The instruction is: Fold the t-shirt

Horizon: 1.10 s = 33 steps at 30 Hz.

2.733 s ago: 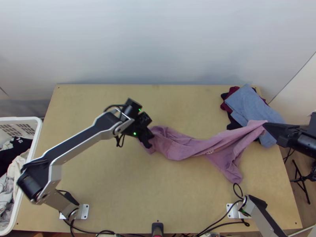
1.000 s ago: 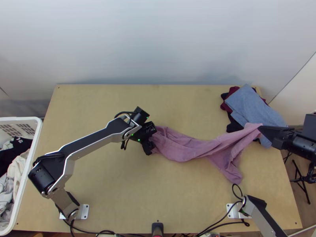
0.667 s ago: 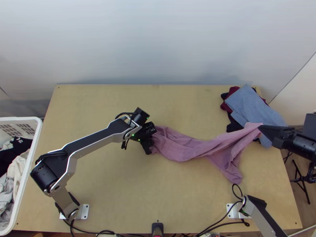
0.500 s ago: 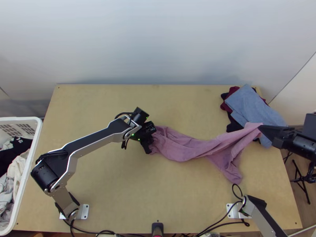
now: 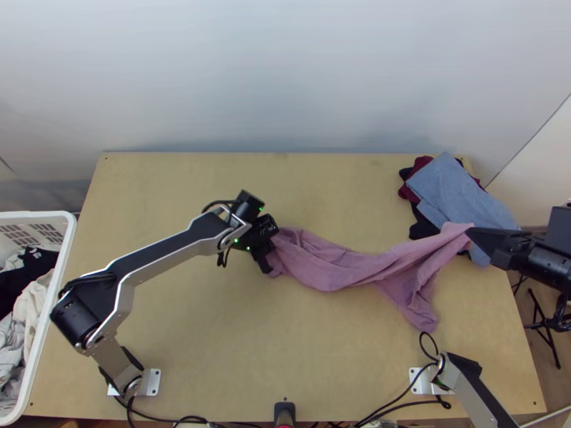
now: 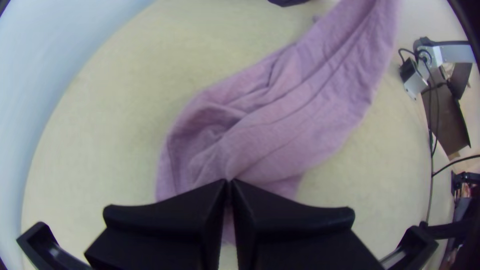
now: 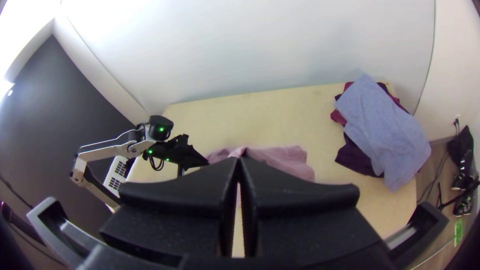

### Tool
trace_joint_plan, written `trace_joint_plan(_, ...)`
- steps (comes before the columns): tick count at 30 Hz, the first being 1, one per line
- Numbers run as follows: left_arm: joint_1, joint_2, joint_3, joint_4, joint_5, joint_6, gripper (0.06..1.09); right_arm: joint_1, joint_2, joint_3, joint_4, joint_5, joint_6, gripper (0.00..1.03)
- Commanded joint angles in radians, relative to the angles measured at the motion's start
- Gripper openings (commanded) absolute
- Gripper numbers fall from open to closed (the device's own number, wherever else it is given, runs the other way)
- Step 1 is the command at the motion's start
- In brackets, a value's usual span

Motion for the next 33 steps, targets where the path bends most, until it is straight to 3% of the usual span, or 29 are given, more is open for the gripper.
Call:
trace_joint_plan(1, 0.031, -0.085, 0.046, -0.042, 0.009, -0.076, 0.2, 0.0, -0.006, -0.002, -0.001, 0.003, 0.0, 0.03)
trace_joint_plan(10, 0.133, -0.324, 0.134, -0.22, 0.061, -0.186, 0.2, 0.015, -0.005, 0.001, 0.006, 0.006, 0.008, 0.03)
trace_joint_plan(18, 0.356, -0.408, 0.344, -0.349, 0.099, -0.286, 0.21, 0.026, 0.009, 0.021, 0.069, 0.011, 0.069, 0.03)
trace_joint_plan(20, 0.415, -0.408, 0.401, -0.376, 0.149, -0.329, 0.2, 0.063, 0.032, 0.032, 0.112, 0.046, 0.109, 0.03)
trace_joint_plan(23, 0.475, -0.413, 0.459, -0.419, 0.218, -0.38, 0.2, 0.178, 0.08, 0.081, 0.16, 0.172, 0.165, 0.03)
trace_joint_plan(29, 0.511, -0.457, 0.529, -0.497, 0.245, -0.377, 0.2, 0.259, 0.152, 0.139, 0.192, 0.19, 0.165, 0.03)
trace_joint_plan(33, 0.518, -0.477, 0.574, -0.522, 0.25, -0.377, 0.2, 0.39, 0.201, 0.211, 0.198, 0.276, 0.146, 0.03)
